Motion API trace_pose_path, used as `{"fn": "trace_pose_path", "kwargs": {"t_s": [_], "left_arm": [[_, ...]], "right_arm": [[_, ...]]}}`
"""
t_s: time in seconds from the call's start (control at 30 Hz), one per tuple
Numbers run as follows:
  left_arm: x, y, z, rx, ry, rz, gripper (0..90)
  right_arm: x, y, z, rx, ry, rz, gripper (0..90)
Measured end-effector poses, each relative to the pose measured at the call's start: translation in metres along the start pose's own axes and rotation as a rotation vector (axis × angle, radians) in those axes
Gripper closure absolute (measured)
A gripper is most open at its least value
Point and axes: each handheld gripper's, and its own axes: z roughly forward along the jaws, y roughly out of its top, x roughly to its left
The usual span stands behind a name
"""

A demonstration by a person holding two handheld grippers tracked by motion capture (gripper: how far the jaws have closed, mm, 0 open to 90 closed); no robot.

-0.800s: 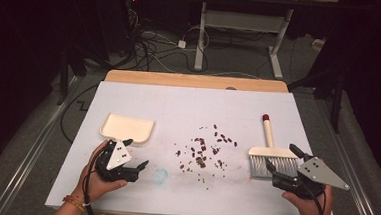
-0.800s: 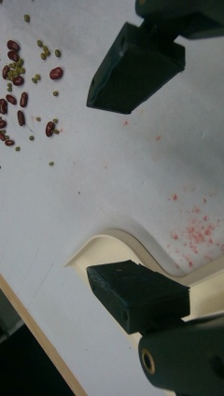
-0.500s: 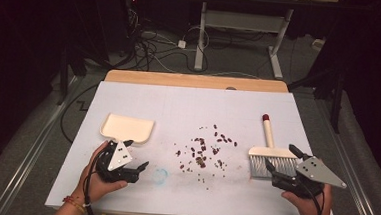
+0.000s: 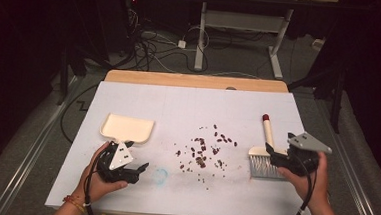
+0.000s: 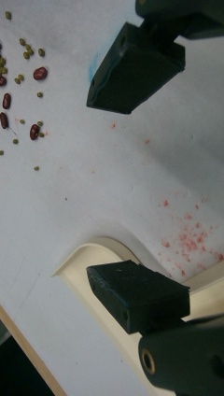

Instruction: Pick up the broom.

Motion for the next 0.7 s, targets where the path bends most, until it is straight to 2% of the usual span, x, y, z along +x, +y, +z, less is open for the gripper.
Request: {"fn": "trace_pose_path", "kwargs": {"t_s": [0.03, 0.07, 0.13, 0.2, 0.3, 0.33, 0.37, 0.43, 0.47, 0.5, 0.57, 0.6, 0.63, 0.7], "left_arm": [[-0.001, 0.0, 0.0, 0.001, -0.004, 0.001, 16.8], [-0.001, 0.0, 0.0, 0.001, -0.004, 0.001, 16.8], [-0.002, 0.0, 0.0, 0.003, -0.005, 0.009, 16.8], [-0.003, 0.0, -0.001, 0.004, -0.007, 0.009, 16.8], [-0.003, 0.0, -0.001, 0.009, -0.008, 0.011, 16.8], [-0.003, 0.0, -0.001, 0.01, -0.009, 0.01, 16.8], [-0.003, 0.0, 0.0, 0.012, -0.01, 0.011, 16.8], [-0.003, -0.001, 0.001, 0.02, -0.011, 0.014, 16.8], [-0.003, -0.001, 0.001, 0.024, -0.012, 0.017, 16.8], [-0.003, -0.001, 0.001, 0.026, -0.013, 0.018, 16.8], [-0.003, -0.002, 0.002, 0.025, -0.014, 0.013, 16.8], [-0.003, -0.002, 0.002, 0.028, -0.014, 0.014, 16.8], [-0.003, -0.002, 0.002, 0.031, -0.014, 0.015, 16.8], [-0.003, -0.002, 0.002, 0.033, -0.017, 0.017, 16.8]], "right_arm": [[-0.002, 0.004, 0.005, 0.041, 0.013, 0.025, 24.4], [-0.002, 0.004, 0.005, 0.041, 0.013, 0.025, 24.4], [-0.005, 0.014, 0.017, 0.122, -0.002, 0.051, 24.7], [-0.01, 0.02, 0.028, 0.153, -0.007, 0.08, 28.0], [-0.02, 0.025, 0.053, 0.237, -0.002, 0.107, 32.2], [-0.026, 0.024, 0.072, 0.289, -0.001, 0.131, 32.1], [-0.026, 0.024, 0.072, 0.289, -0.001, 0.131, 32.1], [-0.03, 0.021, 0.089, 0.338, -0.004, 0.156, 33.5], [-0.034, 0.018, 0.105, 0.398, -0.013, 0.168, 36.5], [-0.034, 0.018, 0.105, 0.398, -0.013, 0.168, 36.5], [-0.038, 0.013, 0.12, 0.458, 0.008, 0.195, 40.5], [-0.038, 0.013, 0.12, 0.458, 0.008, 0.195, 40.5], [-0.038, 0.01, 0.129, 0.482, 0.043, 0.213, 42.6], [-0.037, 0.01, 0.13, 0.467, 0.043, 0.21, 43.5]]}}
